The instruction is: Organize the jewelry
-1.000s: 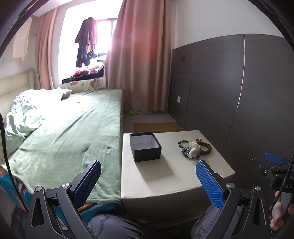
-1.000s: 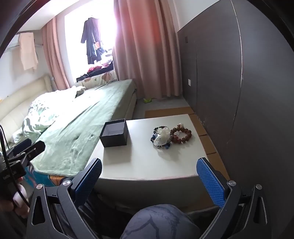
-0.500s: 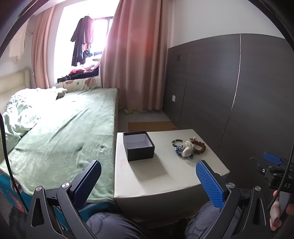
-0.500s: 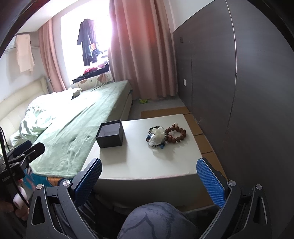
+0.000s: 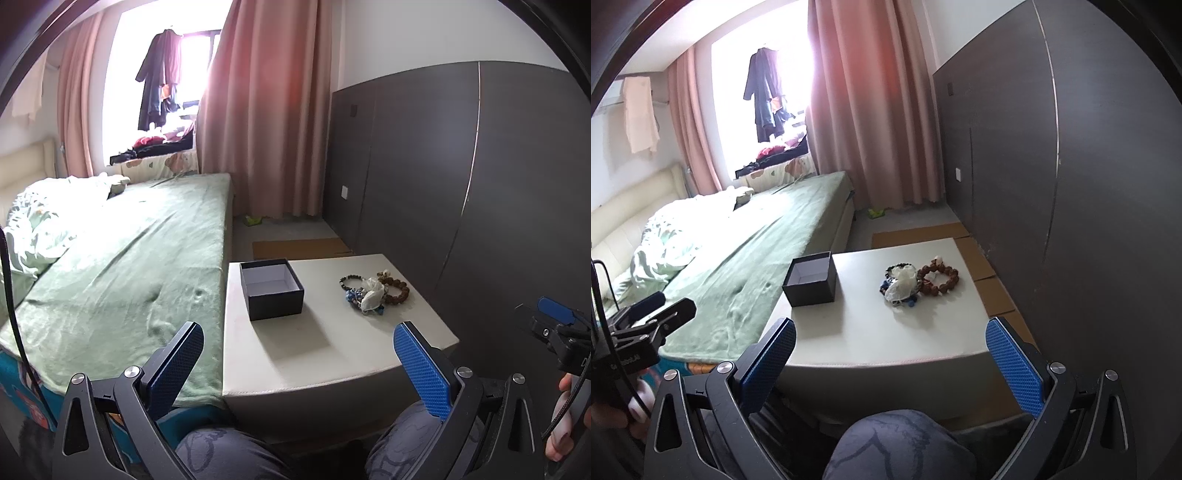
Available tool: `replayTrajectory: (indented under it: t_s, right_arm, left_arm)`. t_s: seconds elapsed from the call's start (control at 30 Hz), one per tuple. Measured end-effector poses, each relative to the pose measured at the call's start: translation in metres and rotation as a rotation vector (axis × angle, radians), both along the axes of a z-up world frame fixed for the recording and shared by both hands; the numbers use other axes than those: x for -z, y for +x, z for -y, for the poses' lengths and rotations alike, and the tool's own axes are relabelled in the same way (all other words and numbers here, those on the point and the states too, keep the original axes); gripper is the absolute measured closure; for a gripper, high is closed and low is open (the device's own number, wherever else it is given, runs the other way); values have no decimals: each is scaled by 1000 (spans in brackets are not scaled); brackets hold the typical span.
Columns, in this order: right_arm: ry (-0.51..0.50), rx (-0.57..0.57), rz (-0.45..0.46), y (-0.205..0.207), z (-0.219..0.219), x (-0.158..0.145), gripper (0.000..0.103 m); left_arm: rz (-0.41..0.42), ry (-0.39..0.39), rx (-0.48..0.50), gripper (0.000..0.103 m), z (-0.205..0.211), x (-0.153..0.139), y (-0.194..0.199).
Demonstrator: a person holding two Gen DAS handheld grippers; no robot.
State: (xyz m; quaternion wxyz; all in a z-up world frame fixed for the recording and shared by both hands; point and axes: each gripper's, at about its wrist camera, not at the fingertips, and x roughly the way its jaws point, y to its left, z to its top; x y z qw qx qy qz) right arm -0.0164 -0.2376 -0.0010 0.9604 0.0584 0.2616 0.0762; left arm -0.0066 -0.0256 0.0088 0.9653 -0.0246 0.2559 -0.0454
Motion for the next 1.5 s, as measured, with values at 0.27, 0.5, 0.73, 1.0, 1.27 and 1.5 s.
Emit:
replayTrajectory:
  t_s: [0.27,0.5,0.73,1.0,1.27,1.5]
  right_arm:
    - [12,9,11,-4,5,-2,0]
    - [19,6,14,-3,6,-2,0]
    - [11,-3,8,-3,3,-4,0]
    - [13,-10,8,4,-1,-15,0]
    - [53,-33,-32,30,0,-29,0]
    - [134,-30,-75,78,20,-24,0]
  left_arm:
    - [5,8,-1,0,3,-3,-4]
    - [20,7,-8,0,1,-8,-11]
    - [19,-10,-9,0,-5,-12,-17]
    - [12,-12,1,0,-8,-33,-14]
    - [-2,-31,3,0,-15,-50,5]
    - [-63,-54,14,0,-10,-42,57]
